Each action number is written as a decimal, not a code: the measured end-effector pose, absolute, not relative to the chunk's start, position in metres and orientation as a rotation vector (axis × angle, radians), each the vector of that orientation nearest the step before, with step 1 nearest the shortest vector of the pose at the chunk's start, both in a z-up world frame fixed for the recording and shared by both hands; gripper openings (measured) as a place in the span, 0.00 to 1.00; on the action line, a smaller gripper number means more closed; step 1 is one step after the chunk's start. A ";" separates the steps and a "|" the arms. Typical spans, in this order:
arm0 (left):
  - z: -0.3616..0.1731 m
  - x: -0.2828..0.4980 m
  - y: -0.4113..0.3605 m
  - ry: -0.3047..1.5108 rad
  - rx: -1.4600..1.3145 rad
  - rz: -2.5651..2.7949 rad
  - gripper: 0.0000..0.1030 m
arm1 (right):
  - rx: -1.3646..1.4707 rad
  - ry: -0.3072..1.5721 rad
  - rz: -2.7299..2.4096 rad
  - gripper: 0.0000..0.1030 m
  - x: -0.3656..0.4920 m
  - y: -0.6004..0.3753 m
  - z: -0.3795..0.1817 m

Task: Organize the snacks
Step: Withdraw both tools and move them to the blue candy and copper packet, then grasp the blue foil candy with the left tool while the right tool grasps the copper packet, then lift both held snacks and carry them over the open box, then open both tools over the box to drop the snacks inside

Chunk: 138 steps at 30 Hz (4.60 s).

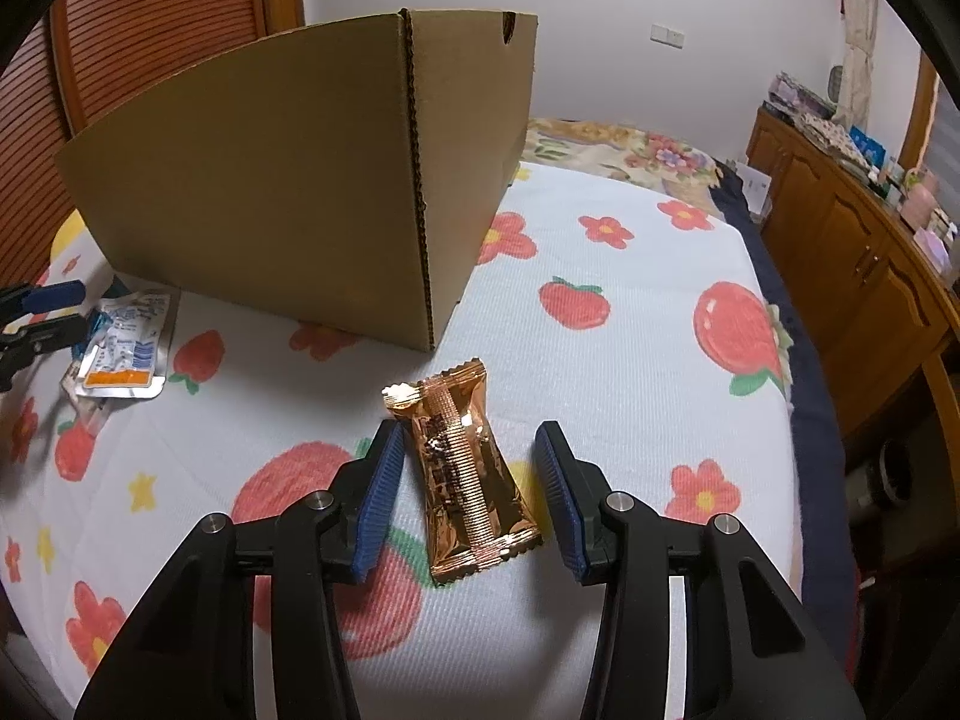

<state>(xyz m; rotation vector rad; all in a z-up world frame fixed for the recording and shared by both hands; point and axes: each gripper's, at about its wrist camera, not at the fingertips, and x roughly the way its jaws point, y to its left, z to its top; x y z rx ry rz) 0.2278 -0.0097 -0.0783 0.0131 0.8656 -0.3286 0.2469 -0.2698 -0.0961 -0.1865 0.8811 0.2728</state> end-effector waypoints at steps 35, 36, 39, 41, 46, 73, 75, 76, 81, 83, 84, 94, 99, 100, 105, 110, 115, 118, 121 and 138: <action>-0.084 0.223 -0.007 0.872 0.020 -0.324 0.20 | -0.188 0.877 0.269 0.45 0.245 -0.272 -0.096; -0.083 0.222 -0.006 0.867 0.017 -0.321 0.20 | -0.188 0.876 0.269 0.45 0.245 -0.272 -0.096; -0.081 0.216 -0.004 0.858 0.013 -0.324 0.20 | -0.196 0.872 0.265 0.40 0.244 -0.272 -0.096; -0.077 0.210 -0.003 0.850 0.004 -0.333 0.20 | -0.201 0.869 0.269 0.29 0.243 -0.270 -0.096; -0.058 0.195 0.002 0.809 -0.007 -0.345 0.20 | -0.216 0.867 0.254 0.21 0.242 -0.267 -0.095; 0.002 0.172 0.003 0.662 -0.005 -0.343 0.20 | -0.169 0.689 0.371 0.19 0.172 -0.241 -0.019; 0.006 0.172 0.004 0.652 -0.005 -0.342 0.20 | -0.173 0.666 0.386 0.19 0.169 -0.234 -0.009; 0.008 0.172 0.004 0.647 -0.004 -0.342 0.20 | -0.175 0.658 0.391 0.19 0.168 -0.232 -0.006; 0.021 0.177 0.006 0.616 -0.003 -0.335 0.20 | -0.189 0.612 0.427 0.19 0.166 -0.215 0.015; 0.026 0.179 0.006 0.604 -0.006 -0.333 0.20 | -0.198 0.593 0.433 0.19 0.167 -0.210 0.022; 0.029 0.181 0.006 0.597 -0.007 -0.332 0.20 | -0.200 0.586 0.437 0.19 0.168 -0.208 0.026; 0.054 0.206 0.010 0.553 -0.031 -0.318 0.20 | -0.204 0.540 0.460 0.19 0.191 -0.183 0.049; 0.060 0.222 0.012 0.548 -0.030 -0.303 0.20 | -0.197 0.535 0.452 0.19 0.207 -0.177 0.055; 0.061 0.224 0.012 0.546 -0.027 -0.299 0.20 | -0.199 0.533 0.450 0.19 0.209 -0.175 0.055; 0.062 0.237 0.010 0.550 -0.014 -0.288 0.20 | -0.200 0.534 0.441 0.19 0.223 -0.171 0.056; 0.054 0.252 0.006 0.576 -0.006 -0.284 0.20 | -0.194 0.545 0.431 0.19 0.239 -0.169 0.053; 0.046 0.264 0.004 0.606 -0.003 -0.280 0.20 | -0.185 0.567 0.415 0.19 0.253 -0.171 0.045; 0.040 0.271 0.003 0.622 0.005 -0.271 0.20 | -0.181 0.585 0.397 0.19 0.262 -0.173 0.038; 0.034 0.278 0.004 0.642 -0.011 -0.268 0.20 | -0.174 0.599 0.382 0.19 0.271 -0.175 0.034; 0.019 0.289 0.003 0.674 -0.027 -0.277 0.23 | -0.113 0.652 0.335 0.20 0.299 -0.185 0.013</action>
